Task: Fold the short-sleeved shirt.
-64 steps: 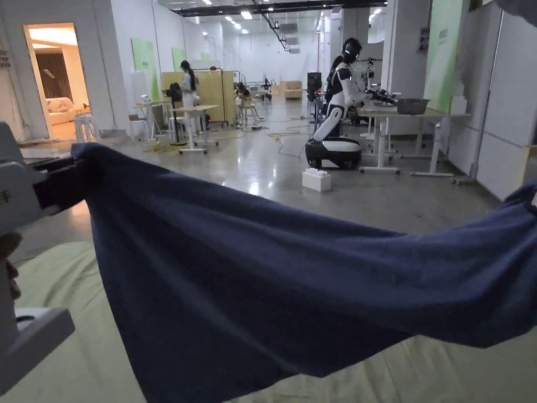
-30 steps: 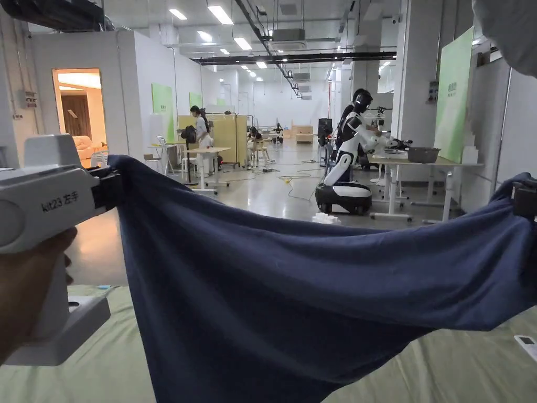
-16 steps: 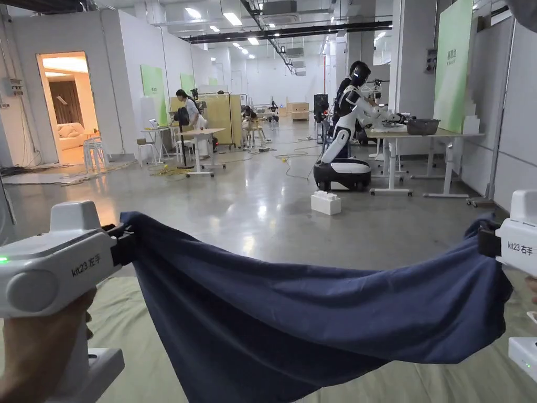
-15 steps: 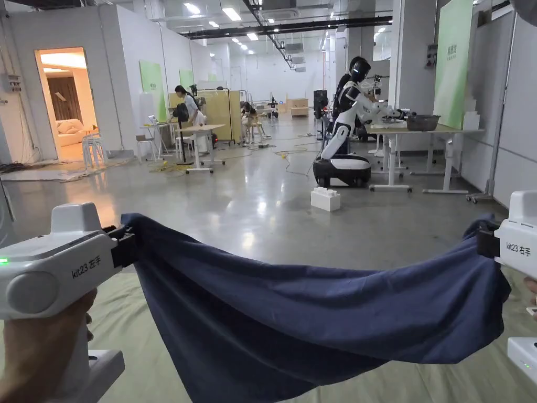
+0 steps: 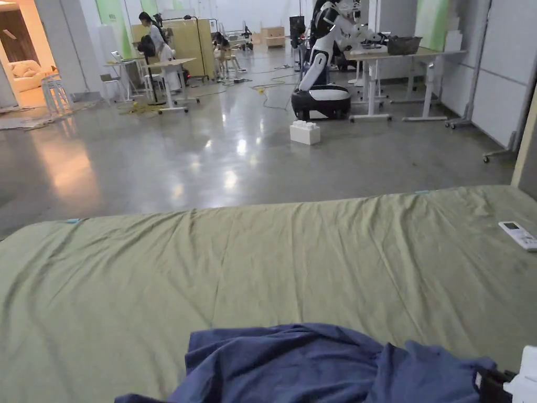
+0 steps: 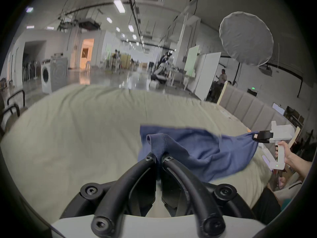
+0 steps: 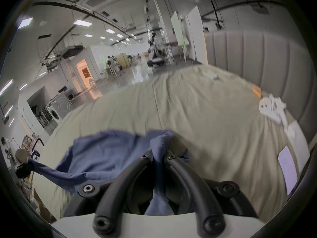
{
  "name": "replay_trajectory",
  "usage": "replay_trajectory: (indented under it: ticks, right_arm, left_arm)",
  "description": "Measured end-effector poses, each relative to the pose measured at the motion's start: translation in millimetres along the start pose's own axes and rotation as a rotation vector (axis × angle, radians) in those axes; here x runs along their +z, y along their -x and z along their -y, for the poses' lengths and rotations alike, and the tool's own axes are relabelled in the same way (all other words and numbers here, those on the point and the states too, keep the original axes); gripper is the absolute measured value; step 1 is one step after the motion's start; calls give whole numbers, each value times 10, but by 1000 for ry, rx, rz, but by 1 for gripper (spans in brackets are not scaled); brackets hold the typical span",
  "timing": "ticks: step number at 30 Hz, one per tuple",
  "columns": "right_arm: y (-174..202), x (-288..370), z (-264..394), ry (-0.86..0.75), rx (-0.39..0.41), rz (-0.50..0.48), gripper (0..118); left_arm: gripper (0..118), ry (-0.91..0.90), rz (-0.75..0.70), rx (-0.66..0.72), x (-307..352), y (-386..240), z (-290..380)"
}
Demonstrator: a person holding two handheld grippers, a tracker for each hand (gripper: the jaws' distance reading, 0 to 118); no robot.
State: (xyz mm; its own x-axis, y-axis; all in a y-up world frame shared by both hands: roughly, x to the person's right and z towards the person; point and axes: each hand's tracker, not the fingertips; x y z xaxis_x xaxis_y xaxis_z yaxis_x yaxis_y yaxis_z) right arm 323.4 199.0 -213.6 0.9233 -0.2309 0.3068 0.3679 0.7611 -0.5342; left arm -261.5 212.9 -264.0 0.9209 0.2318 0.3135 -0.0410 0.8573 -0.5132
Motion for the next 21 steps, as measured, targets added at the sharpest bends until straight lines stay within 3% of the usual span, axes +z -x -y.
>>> replay_trajectory:
  ticks: [5, 8, 14, 18, 21]
  right_arm:
    - [-352, 338, 489, 28, -127, 5, 10]
    - [-508, 626, 627, 42, -137, 5, 10]
    - [-611, 1177, 935, 80, -33, -4, 10]
    - [-621, 1266, 1169, 138, 72, 4, 10]
    - [-554, 1240, 1239, 167, 100, 6, 14]
  left_arm:
    - [5, 23, -5, 83, 503, 130, 457]
    - [5, 9, -42, 90, 842, 154, 524]
    - [5, 65, -67, 74, 1294, 155, 740]
    - [5, 142, -85, 49, 1399, 78, 979]
    - [7, 136, -99, 85, 1411, 126, 1118]
